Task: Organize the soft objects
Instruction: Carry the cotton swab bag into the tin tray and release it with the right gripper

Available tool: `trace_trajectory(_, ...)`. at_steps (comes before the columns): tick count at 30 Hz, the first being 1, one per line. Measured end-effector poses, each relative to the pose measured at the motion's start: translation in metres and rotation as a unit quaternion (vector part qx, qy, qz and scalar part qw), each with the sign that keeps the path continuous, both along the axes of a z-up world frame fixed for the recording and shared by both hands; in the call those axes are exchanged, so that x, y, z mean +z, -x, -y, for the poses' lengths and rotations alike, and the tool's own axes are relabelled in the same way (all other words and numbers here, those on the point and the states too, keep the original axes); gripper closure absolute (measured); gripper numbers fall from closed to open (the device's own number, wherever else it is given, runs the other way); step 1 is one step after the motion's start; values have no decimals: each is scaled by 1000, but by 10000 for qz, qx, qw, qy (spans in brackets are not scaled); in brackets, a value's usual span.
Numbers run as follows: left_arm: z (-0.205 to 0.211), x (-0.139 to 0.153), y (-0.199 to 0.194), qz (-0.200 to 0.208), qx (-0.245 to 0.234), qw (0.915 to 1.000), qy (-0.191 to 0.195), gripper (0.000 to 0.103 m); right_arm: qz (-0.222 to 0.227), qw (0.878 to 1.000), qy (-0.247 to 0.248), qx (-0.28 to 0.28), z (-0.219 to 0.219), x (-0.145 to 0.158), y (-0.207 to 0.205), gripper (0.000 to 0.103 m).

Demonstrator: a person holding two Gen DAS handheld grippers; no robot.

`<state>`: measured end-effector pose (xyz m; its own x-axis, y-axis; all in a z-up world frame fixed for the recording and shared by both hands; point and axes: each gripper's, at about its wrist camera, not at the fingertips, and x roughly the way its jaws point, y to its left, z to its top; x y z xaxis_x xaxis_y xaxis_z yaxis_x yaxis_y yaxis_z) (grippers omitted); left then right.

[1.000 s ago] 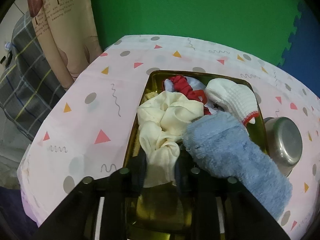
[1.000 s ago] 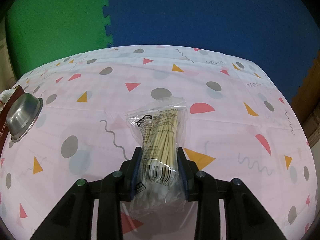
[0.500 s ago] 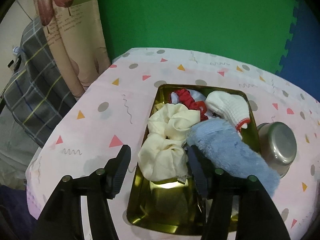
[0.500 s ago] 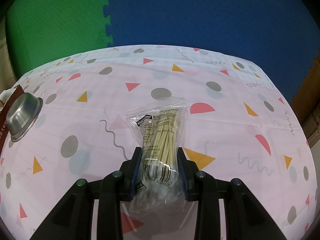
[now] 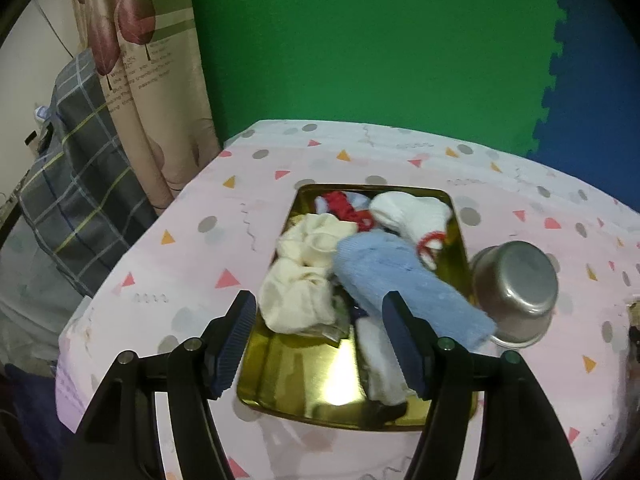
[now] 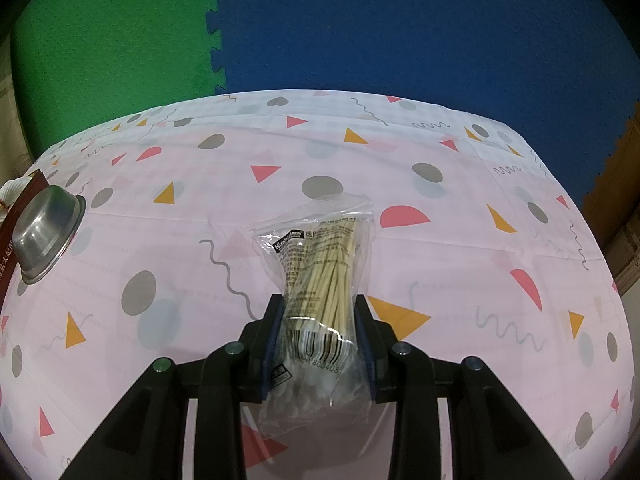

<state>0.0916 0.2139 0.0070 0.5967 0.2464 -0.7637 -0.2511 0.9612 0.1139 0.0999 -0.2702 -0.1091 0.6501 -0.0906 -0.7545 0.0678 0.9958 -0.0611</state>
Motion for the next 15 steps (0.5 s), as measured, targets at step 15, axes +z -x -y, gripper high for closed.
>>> trace_trajectory(15, -1, 4, 25, 247, 249, 9992, -200, 33, -2, 10000, 93, -6, 0, 1, 0, 69)
